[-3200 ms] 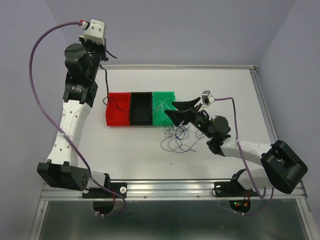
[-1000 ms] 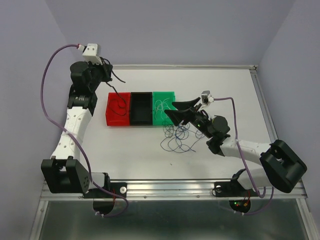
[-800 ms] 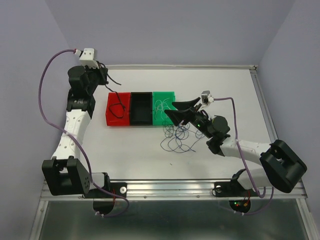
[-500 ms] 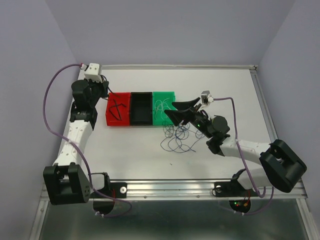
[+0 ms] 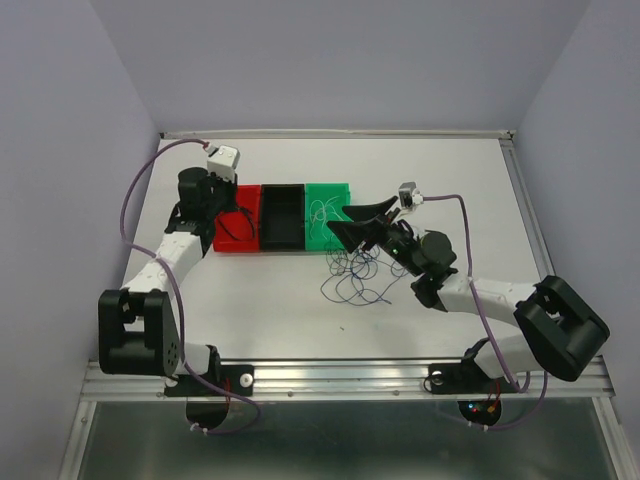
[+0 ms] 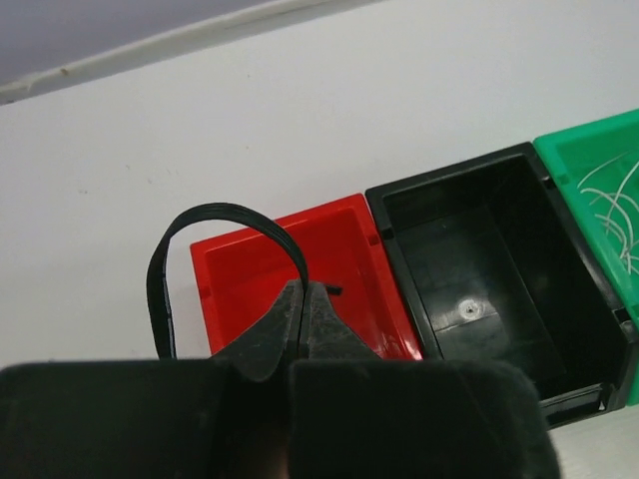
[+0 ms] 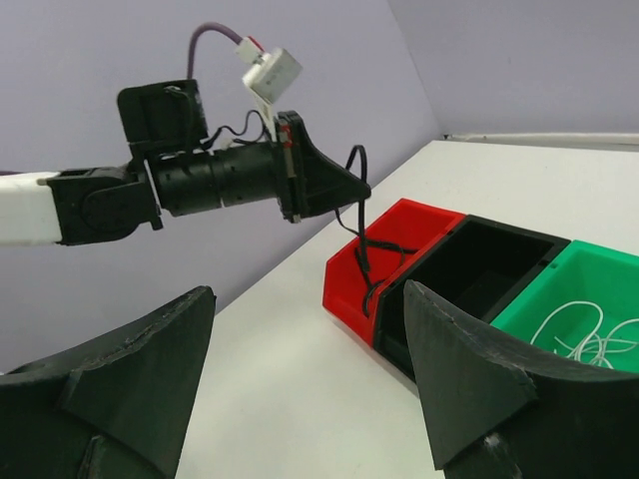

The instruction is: Untangle the cables

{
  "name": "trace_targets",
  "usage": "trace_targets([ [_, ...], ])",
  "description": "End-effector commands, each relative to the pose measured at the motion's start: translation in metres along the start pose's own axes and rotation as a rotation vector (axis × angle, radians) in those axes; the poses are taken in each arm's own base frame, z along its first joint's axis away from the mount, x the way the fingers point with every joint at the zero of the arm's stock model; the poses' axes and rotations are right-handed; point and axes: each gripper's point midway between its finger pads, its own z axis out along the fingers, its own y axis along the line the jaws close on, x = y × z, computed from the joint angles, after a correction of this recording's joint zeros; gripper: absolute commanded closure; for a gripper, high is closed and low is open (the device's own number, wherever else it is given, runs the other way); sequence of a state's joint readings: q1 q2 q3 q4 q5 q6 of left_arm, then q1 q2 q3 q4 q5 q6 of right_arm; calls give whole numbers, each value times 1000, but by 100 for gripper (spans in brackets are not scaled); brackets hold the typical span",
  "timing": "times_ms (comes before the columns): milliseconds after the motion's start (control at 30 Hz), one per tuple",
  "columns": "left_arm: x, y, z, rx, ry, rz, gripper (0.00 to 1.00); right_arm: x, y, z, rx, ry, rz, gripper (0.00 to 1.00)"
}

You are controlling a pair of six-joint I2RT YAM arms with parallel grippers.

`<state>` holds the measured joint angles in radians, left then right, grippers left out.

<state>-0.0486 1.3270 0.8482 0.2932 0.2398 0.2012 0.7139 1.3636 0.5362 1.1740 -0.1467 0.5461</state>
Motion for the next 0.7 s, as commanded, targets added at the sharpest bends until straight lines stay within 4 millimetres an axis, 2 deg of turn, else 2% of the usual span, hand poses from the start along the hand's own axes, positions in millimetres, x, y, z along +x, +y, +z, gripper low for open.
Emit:
trace_targets([
  [0, -1, 10, 13, -62, 28, 56, 100, -27, 16, 13, -50, -75, -15, 19],
  [133, 15, 27, 27, -126, 91, 97, 100, -28, 16, 11, -47, -78, -19, 19],
  [200, 21, 28, 33, -126, 114, 118, 100, -30, 16, 11, -46, -83, -22, 19],
  [300, 37, 26, 43, -109, 179, 140, 100, -29, 15, 9, -42, -83, -24, 19],
  [567, 84, -7, 68, -34, 319, 155, 100, -29, 15, 10, -41, -84, -22, 19],
  [667, 95, -2, 78, -56, 376, 141, 100, -29, 15, 10, -43, -82, -22, 19],
])
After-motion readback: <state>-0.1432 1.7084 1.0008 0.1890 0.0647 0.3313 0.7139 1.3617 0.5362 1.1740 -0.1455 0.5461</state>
